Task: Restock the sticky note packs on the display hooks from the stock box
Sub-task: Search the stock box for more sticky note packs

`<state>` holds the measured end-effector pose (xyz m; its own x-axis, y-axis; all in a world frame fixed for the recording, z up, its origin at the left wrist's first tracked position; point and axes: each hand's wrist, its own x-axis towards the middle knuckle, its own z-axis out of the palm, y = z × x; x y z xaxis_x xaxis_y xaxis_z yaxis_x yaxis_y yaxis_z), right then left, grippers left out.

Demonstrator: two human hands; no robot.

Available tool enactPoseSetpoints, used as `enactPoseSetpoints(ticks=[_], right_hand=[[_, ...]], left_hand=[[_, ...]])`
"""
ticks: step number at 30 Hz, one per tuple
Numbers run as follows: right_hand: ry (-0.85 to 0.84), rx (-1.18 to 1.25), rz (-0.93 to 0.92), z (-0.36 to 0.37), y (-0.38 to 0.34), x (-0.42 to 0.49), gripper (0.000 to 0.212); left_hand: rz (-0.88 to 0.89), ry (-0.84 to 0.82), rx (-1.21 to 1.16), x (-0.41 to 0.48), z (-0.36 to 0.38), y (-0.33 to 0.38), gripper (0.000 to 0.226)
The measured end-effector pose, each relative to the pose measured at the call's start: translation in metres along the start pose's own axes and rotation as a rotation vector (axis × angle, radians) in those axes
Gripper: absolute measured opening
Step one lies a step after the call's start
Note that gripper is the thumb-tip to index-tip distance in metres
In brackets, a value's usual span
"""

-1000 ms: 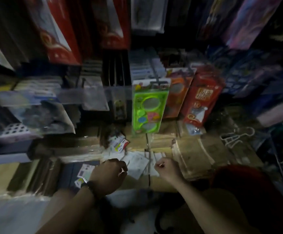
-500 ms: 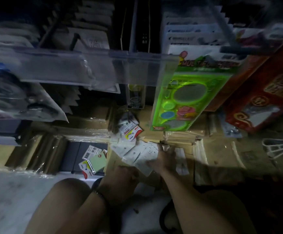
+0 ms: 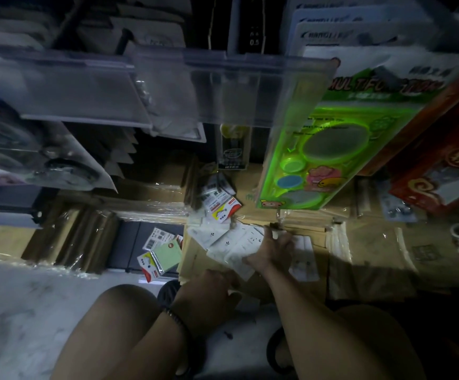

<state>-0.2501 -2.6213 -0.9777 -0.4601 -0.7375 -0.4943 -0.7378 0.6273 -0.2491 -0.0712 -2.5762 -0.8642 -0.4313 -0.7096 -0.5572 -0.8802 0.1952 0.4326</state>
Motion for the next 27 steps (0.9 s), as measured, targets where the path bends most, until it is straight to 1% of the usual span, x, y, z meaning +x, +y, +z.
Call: enactPoseSetpoints(ticks=[1, 4, 5, 6, 7, 10, 12, 15, 17, 19, 21, 22, 23, 25, 27], right_hand=[[0.012, -0.002, 0.004, 0.0, 0.0, -0.001, 0.113], [0.069, 0.002, 0.019, 0.004, 0.004, -0.003, 0.134], [0.089, 0.023, 0.025, 0.006, 0.005, -0.005, 0.137], [0.103, 0.067, 0.025, 0.008, 0.007, -0.005, 0.133], [0.104, 0.133, 0.031, 0.009, 0.009, -0.005, 0.124], [0.141, 0.31, 0.046, 0.007, 0.013, -0.006, 0.087], [0.154, 0.377, 0.031, 0.003, 0.016, -0.003, 0.063], [0.051, 0.63, 0.054, -0.008, 0.022, -0.001, 0.033], [0.015, 0.739, 0.035, -0.028, 0.027, -0.015, 0.018], [0.002, 0.836, 0.005, -0.056, 0.028, -0.041, 0.015], [-0.045, 0.965, 0.011, -0.08, 0.029, -0.064, 0.018], [-0.075, 1.021, 0.021, -0.09, 0.028, -0.074, 0.019], [-0.095, 1.06, 0.021, -0.098, 0.028, -0.085, 0.019], [-0.122, 1.137, 0.012, -0.109, 0.025, -0.107, 0.016], [-0.116, 1.203, -0.015, -0.115, 0.021, -0.133, 0.014]], left_hand=[[0.0, 0.008, -0.006, -0.001, 0.0, -0.001, 0.031], [0.016, 0.019, -0.012, 0.001, 0.002, -0.004, 0.032], [0.017, 0.012, -0.011, 0.002, 0.002, -0.005, 0.031], [0.013, 0.005, -0.014, 0.002, 0.001, -0.005, 0.029], [0.02, 0.01, -0.023, 0.002, 0.001, -0.005, 0.027], [0.035, 0.045, -0.038, 0.002, -0.005, -0.003, 0.026], [0.003, 0.019, -0.027, 0.005, -0.004, -0.004, 0.03], [-0.055, 0.035, -0.071, 0.01, -0.001, -0.004, 0.041], [-0.033, 0.044, 0.005, 0.007, -0.003, 0.002, 0.053], [0.028, 0.079, 0.108, 0.001, -0.004, 0.009, 0.07], [0.056, 0.227, 0.16, 0.001, -0.001, 0.013, 0.1], [0.053, 0.295, 0.151, 0.001, 0.003, 0.015, 0.112], [0.062, 0.339, 0.15, 0.002, 0.01, 0.017, 0.116], [0.124, 0.431, 0.122, -0.001, 0.02, 0.028, 0.11], [0.189, 0.405, -0.013, -0.012, 0.022, 0.04, 0.106]])
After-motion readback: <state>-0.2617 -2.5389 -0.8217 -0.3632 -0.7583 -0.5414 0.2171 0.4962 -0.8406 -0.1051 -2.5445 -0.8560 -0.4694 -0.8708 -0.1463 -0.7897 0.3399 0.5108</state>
